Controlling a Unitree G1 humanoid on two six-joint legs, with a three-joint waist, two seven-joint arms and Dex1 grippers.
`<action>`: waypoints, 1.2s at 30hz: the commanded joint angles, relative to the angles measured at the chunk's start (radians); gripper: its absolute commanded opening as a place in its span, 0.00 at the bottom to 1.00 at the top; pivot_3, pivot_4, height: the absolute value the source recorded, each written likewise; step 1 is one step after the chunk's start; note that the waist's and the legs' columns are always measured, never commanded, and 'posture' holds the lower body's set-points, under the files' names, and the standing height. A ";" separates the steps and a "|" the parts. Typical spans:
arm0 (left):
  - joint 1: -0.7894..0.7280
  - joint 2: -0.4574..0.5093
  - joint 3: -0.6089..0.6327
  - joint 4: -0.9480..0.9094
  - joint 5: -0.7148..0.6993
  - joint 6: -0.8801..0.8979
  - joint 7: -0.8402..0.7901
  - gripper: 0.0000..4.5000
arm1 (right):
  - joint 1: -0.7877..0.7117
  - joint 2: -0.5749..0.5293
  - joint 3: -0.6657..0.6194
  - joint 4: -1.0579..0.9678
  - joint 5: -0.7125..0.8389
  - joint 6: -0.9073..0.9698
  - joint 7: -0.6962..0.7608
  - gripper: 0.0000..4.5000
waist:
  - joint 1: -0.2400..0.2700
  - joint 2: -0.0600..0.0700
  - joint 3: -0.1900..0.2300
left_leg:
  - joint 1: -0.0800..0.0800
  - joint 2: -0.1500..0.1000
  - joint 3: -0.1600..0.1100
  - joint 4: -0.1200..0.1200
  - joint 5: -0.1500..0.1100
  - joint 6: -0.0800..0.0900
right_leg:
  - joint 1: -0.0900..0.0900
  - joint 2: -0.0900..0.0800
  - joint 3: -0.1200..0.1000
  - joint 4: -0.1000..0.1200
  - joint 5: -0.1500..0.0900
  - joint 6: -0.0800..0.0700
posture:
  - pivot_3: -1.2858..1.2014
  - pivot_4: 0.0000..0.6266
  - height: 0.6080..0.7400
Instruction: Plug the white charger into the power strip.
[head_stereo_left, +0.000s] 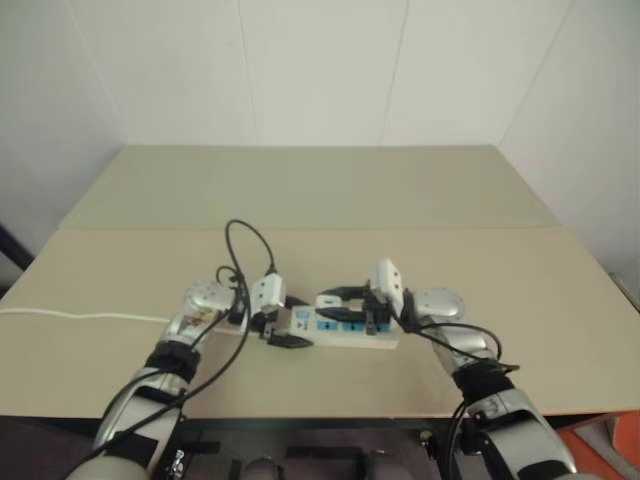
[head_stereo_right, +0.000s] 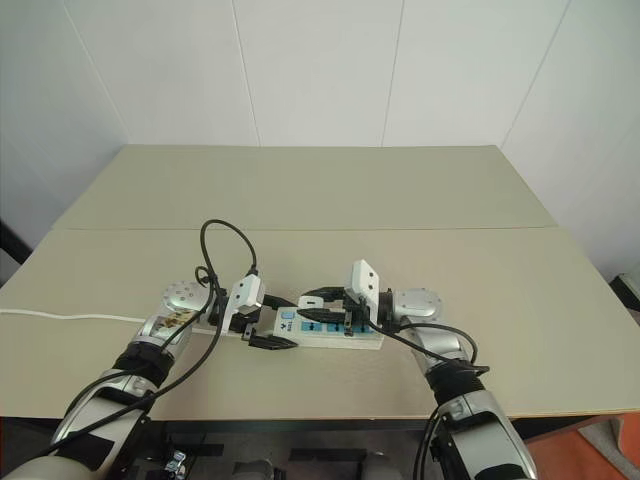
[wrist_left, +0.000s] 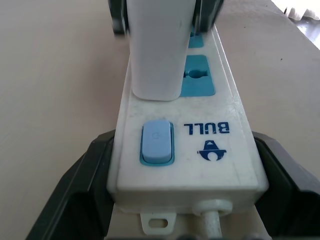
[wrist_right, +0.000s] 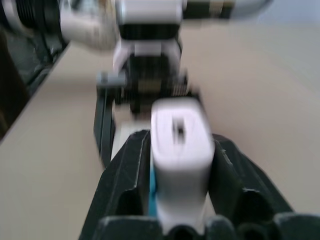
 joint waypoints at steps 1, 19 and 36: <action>0.004 0.012 -0.004 0.008 0.014 0.011 0.001 0.74 | 0.028 -0.013 0.022 0.037 -0.049 0.046 -0.010 0.70 | 0.000 0.000 0.000 | 0.000 0.000 0.000 0.000 0.000 0.000 | 0.000 0.000 0.000 0.000 0.000 0.000 | 0.52 0.24 1.00; -0.001 0.004 0.042 -0.087 -0.069 0.099 -0.017 0.99 | 0.040 -0.224 -0.130 -0.232 0.069 0.193 0.056 1.00 | 0.002 -0.001 0.002 | -0.007 0.000 0.000 0.000 0.000 0.000 | -0.006 0.000 -0.001 -0.002 0.000 0.000 | 0.52 0.24 1.00; 0.241 0.459 0.342 -0.593 -0.331 0.377 -0.095 0.99 | 0.350 -0.592 -0.505 -0.440 0.208 0.272 0.082 1.00 | 0.007 -0.001 0.005 | -0.018 0.000 0.000 0.001 0.000 0.000 | -0.018 0.000 0.000 0.001 0.000 0.000 | 0.52 0.24 1.00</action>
